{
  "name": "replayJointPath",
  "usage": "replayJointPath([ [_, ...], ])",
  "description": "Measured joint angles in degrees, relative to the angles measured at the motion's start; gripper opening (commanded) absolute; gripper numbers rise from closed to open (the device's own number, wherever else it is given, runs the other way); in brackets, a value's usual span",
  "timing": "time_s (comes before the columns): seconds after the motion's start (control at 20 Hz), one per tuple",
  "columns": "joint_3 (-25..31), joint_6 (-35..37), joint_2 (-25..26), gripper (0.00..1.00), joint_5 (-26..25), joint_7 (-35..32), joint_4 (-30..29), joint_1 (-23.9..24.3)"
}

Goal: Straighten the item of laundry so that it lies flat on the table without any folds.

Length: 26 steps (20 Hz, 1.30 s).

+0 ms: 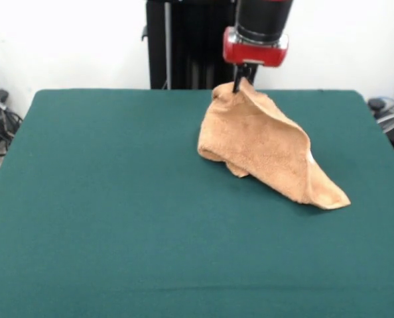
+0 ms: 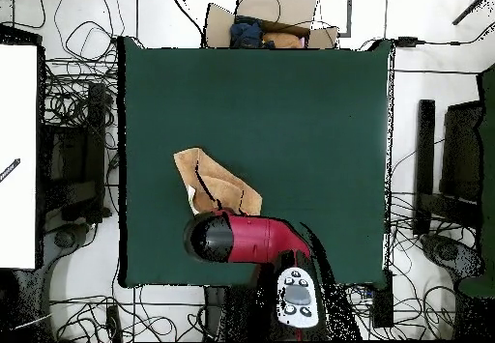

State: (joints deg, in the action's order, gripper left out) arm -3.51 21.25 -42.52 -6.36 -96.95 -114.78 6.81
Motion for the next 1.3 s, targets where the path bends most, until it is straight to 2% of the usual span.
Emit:
replayJointPath([
  [0.3,0.0,3.4,-2.1,0.00,0.4,0.0,2.0,-0.3],
  [0.6,0.0,4.7,-1.7,0.00,0.4,0.0,5.4,0.0],
  [1.3,0.0,4.7,6.8,0.00,0.4,0.0,14.1,1.0],
])
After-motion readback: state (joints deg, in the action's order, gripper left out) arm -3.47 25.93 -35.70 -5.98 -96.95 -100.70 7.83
